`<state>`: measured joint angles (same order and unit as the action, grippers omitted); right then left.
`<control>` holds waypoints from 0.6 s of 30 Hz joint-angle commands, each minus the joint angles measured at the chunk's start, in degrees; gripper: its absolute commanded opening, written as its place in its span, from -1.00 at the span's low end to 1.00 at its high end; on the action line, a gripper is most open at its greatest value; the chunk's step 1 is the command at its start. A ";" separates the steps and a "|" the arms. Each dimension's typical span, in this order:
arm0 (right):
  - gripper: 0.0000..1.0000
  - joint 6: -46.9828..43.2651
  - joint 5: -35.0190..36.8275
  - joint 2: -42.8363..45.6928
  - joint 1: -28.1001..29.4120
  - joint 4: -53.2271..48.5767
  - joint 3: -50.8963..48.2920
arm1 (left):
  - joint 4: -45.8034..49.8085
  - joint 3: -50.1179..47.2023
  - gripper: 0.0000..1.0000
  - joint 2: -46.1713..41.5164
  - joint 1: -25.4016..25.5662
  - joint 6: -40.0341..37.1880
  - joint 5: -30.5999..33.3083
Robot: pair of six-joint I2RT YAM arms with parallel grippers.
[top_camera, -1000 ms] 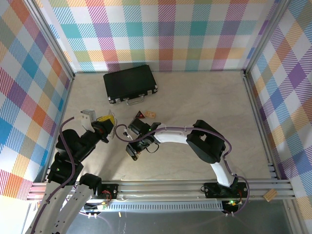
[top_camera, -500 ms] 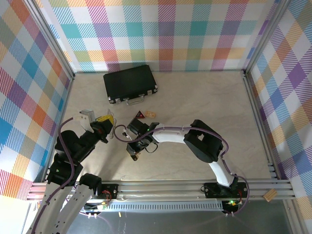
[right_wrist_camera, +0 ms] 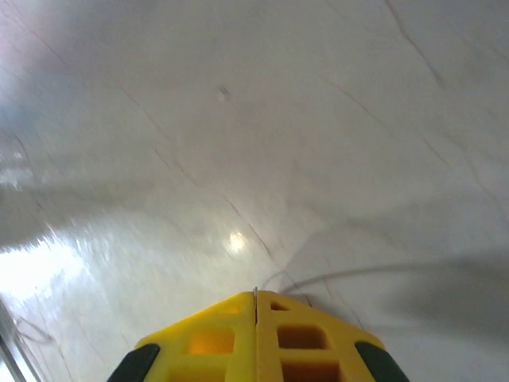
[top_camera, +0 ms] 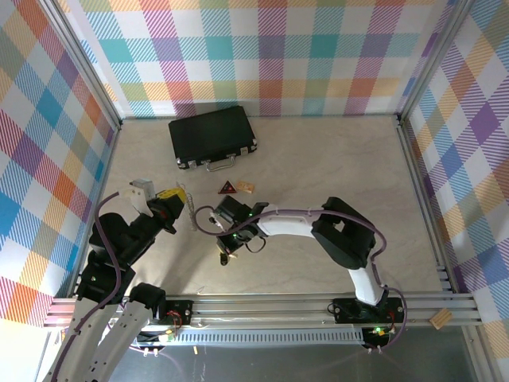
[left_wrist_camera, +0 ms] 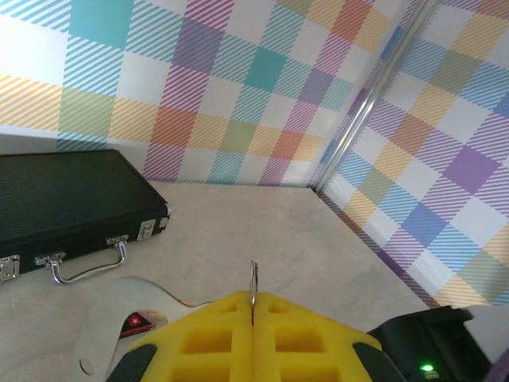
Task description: Put the keys on the keyring
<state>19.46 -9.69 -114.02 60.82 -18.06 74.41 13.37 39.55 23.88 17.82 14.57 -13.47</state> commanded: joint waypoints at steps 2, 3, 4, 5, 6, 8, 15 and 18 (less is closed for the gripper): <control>-0.98 3.58 6.12 8.28 -0.65 -1.78 -6.87 | -1.73 0.31 -1.00 0.14 -0.67 -0.68 -1.77; -0.98 4.47 6.92 10.26 -1.06 -2.25 -8.86 | -1.63 0.42 -1.00 0.35 -0.64 -0.81 -2.01; -0.98 5.52 7.79 12.31 -1.64 -2.81 -10.84 | -1.54 0.49 -1.00 0.64 -0.59 -0.86 -2.36; -0.98 6.15 8.53 14.06 -2.13 -3.55 -12.51 | -1.50 0.61 -1.00 0.83 -0.63 -0.96 -2.70; -0.98 6.90 9.46 16.27 -2.68 -4.28 -14.42 | -1.46 0.70 -1.00 1.05 -0.68 -1.10 -3.12; -0.97 8.04 10.72 20.62 -3.62 -5.20 -18.48 | -1.49 0.71 -1.00 1.26 -0.66 -1.04 -3.56; -0.93 10.80 11.62 32.54 -8.30 -6.91 -29.93 | -4.04 0.93 -1.00 5.01 -0.64 0.26 -9.68; -0.91 11.31 12.07 35.62 -10.08 -7.11 -33.13 | -4.60 0.71 -1.00 5.82 -0.66 0.60 -10.89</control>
<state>28.77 1.34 -80.73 51.81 -23.66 43.35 12.88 39.55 29.56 17.80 14.24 -20.93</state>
